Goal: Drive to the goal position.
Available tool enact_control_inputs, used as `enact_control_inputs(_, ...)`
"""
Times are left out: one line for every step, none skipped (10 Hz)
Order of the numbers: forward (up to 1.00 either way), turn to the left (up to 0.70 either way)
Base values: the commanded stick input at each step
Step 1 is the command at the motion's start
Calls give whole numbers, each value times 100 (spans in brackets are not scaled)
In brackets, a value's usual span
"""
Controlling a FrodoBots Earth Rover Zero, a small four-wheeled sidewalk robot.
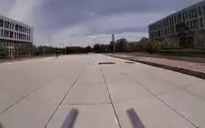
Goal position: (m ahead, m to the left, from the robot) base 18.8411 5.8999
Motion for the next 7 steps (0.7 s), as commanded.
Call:
enact_control_inputs(50,0)
enact_control_inputs(50,0)
enact_control_inputs(50,0)
enact_control_inputs(50,0)
enact_control_inputs(50,0)
enact_control_inputs(50,0)
enact_control_inputs(50,0)
